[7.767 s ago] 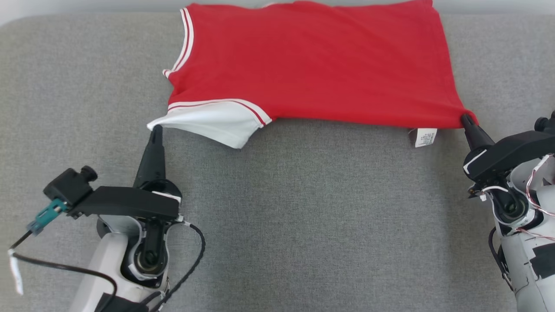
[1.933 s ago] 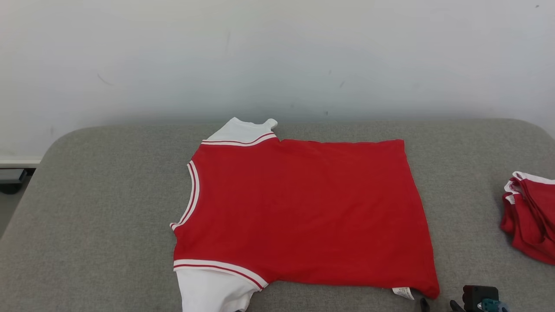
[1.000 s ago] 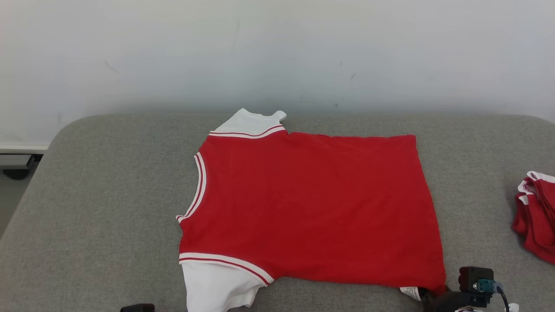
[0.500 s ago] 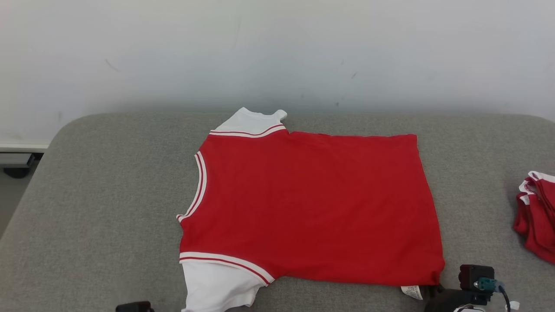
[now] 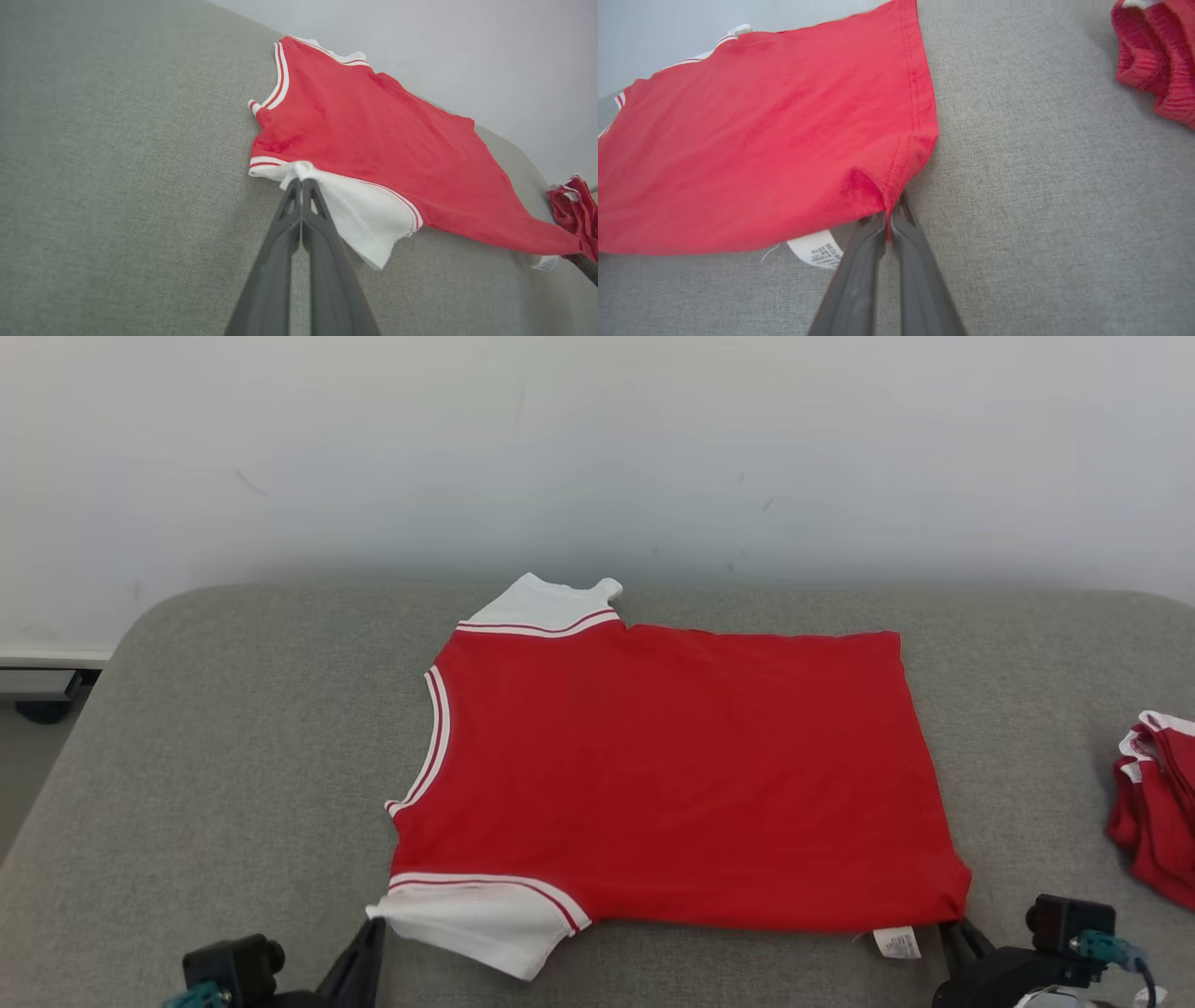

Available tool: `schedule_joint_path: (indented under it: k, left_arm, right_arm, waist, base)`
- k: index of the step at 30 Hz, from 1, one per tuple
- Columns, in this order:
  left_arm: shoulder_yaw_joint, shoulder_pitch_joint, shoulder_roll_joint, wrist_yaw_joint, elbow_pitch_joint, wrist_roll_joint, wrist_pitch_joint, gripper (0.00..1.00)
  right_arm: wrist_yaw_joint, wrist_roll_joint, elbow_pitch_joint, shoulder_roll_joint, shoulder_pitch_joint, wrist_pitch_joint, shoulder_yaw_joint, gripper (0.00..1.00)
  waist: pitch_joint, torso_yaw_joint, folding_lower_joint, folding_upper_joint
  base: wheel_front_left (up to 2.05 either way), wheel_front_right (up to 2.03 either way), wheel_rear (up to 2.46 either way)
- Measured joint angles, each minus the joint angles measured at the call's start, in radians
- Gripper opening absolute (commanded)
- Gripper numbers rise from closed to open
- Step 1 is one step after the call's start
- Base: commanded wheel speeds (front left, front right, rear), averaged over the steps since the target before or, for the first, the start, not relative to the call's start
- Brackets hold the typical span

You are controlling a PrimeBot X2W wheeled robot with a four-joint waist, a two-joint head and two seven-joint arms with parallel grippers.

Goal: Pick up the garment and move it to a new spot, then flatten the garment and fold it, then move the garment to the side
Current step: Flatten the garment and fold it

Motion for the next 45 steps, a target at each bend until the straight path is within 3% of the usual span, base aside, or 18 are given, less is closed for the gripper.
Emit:
schedule_joint_path:
  k: [11,19,23,32,41,45]
  left_arm:
    - [-0.002,-0.117,-0.021,-0.012,-0.050,-0.040,-0.002,0.00]
    - [-0.004,-0.261,-0.027,-0.006,0.065,-0.036,0.036,0.00]
    - [0.007,-0.359,-0.035,0.016,0.120,-0.024,0.036,0.00]
    - [-0.002,-0.507,-0.044,0.018,0.277,0.008,0.064,0.00]
    - [-0.001,-0.624,-0.047,0.034,0.382,0.032,0.048,0.00]
    - [-0.001,-0.658,-0.047,0.034,0.427,0.038,0.034,0.00]
  right_arm:
    - [0.013,0.037,-0.084,-0.010,-0.036,0.009,-0.024,0.00]
    - [0.032,0.061,-0.065,-0.004,-0.141,0.066,-0.004,0.00]
    - [0.032,0.059,-0.047,-0.005,-0.186,0.090,0.005,0.00]
    - [0.031,0.070,0.013,0.005,-0.286,0.133,0.007,0.00]
    - [-0.021,0.072,0.083,0.015,-0.367,0.133,-0.007,0.00]
    - [-0.021,0.072,0.109,0.023,-0.400,0.133,0.000,0.00]
  waist:
    - [-0.002,-0.011,0.0000,0.0000]
    - [0.021,-0.027,0.0000,0.0000]
    - [0.046,-0.034,0.0001,0.0001]
    - [0.116,-0.052,0.0001,0.0001]
    - [0.171,-0.077,0.0001,0.0001]
    - [0.191,-0.086,0.0001,0.0001]
  base:
    - [0.00,0.00,0.00]
    - [0.00,0.00,0.00]
    - [0.00,0.00,0.00]
    - [0.00,0.00,0.00]
    - [0.00,0.00,0.00]
    - [0.00,0.00,0.00]
